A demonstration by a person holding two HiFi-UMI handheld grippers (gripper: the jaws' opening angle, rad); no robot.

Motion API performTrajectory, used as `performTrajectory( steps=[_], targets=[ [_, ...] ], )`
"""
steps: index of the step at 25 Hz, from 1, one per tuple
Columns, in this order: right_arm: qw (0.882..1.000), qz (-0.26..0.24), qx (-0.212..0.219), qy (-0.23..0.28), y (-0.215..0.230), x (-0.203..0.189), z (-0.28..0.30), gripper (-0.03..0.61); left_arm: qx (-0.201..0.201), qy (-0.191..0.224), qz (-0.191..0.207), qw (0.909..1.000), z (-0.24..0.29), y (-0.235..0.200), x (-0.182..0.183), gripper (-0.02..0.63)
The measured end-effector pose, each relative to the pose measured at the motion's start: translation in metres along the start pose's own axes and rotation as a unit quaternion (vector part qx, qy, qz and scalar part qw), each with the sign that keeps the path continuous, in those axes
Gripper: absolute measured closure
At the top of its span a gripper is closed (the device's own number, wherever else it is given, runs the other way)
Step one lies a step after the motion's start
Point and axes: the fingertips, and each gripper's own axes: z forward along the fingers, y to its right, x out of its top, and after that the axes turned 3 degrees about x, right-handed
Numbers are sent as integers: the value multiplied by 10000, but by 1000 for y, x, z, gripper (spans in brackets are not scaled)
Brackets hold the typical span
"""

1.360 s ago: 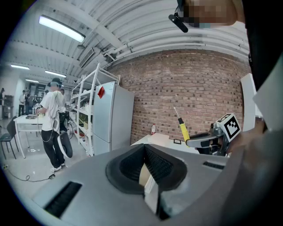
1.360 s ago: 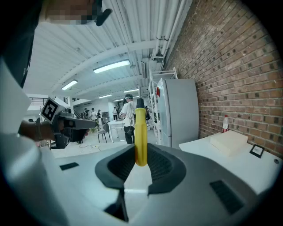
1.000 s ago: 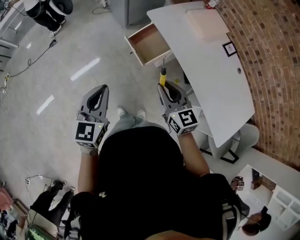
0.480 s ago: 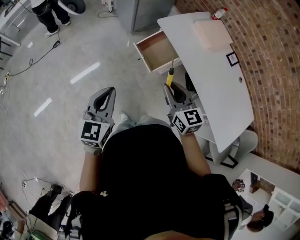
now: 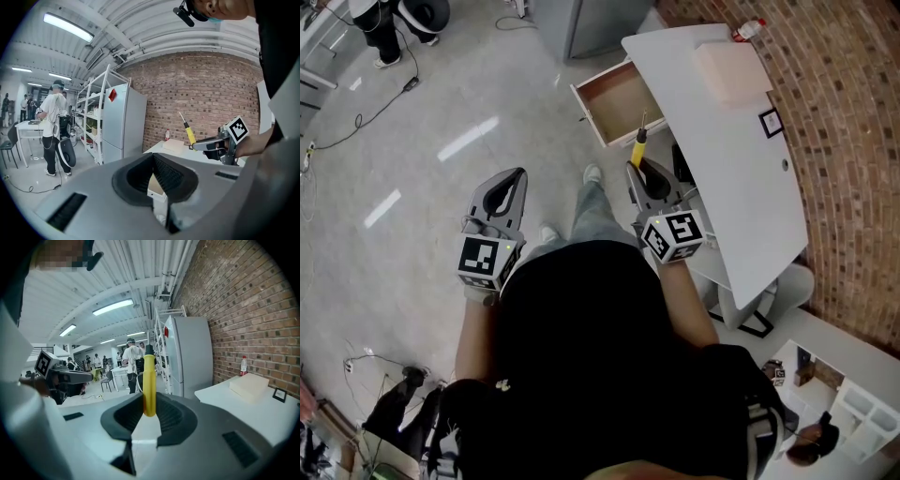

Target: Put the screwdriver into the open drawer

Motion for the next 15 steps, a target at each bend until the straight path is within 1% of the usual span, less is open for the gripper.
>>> performTrajectory(
  steps=[6, 15],
  targets=[
    [9999, 71, 114, -104, 47, 10, 41, 489, 122, -133, 31, 9998, 53, -17, 9, 609],
    [9975, 223, 504, -442, 128, 14, 104, 489, 372, -417, 2, 9984, 150, -30, 25, 609]
  ],
)
